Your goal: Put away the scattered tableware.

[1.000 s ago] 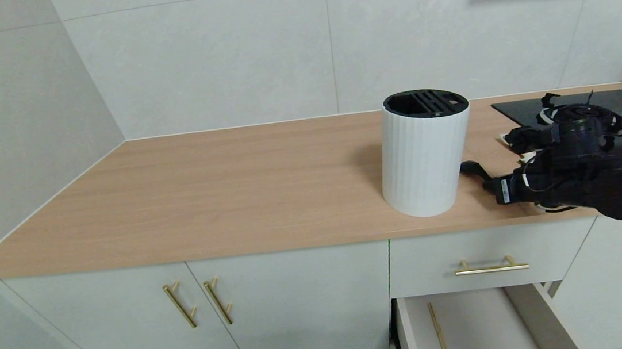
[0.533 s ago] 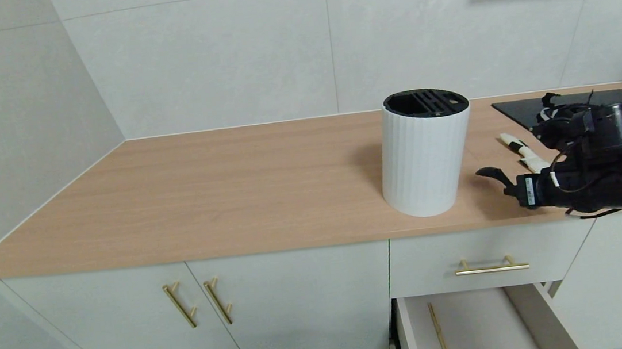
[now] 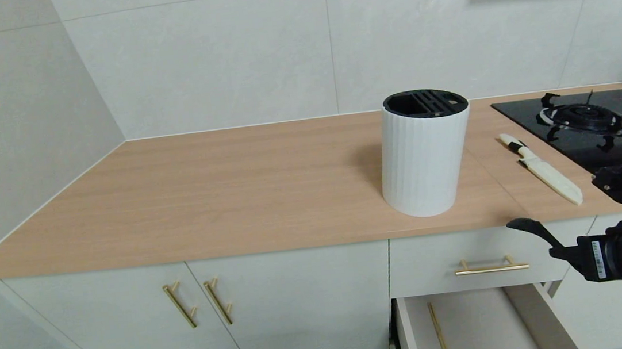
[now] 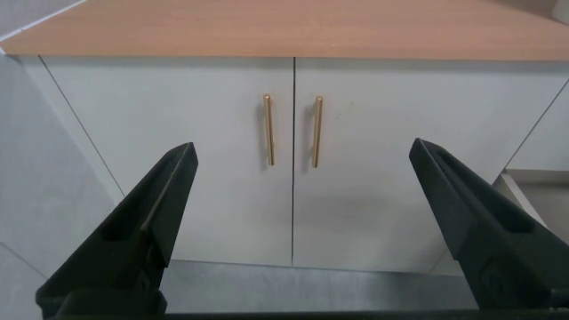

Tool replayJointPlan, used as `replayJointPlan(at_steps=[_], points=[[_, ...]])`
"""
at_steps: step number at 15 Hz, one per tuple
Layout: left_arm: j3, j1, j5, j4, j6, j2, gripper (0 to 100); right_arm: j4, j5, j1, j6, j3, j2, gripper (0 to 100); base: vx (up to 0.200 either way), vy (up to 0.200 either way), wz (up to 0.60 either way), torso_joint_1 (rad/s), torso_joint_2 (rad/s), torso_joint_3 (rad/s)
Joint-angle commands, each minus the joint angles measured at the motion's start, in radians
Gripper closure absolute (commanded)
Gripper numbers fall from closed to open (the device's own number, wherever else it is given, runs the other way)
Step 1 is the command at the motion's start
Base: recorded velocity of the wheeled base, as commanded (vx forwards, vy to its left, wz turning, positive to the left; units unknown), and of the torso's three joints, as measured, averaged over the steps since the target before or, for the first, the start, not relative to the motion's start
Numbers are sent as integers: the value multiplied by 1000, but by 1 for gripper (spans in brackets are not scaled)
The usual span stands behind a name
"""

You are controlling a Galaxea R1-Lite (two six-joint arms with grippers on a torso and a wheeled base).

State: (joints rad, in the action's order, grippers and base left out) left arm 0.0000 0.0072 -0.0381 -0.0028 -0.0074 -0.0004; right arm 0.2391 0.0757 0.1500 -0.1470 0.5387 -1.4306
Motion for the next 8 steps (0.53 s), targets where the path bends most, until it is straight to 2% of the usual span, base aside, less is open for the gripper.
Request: replayJointPlan(at_steps=[1, 5, 8], points=[[0, 0, 0, 0, 0, 0, 0, 2, -1, 5, 6, -25, 9, 100, 0, 0, 0, 0, 0, 0], [0, 0, 0, 0, 0, 0, 0, 2, -1, 23, 6, -39, -54, 100, 0, 0, 0, 0, 0, 0], [0, 0, 0, 0, 0, 0, 0, 2, -2, 49, 6, -51, -74, 100, 0, 0, 0, -111, 271, 155]])
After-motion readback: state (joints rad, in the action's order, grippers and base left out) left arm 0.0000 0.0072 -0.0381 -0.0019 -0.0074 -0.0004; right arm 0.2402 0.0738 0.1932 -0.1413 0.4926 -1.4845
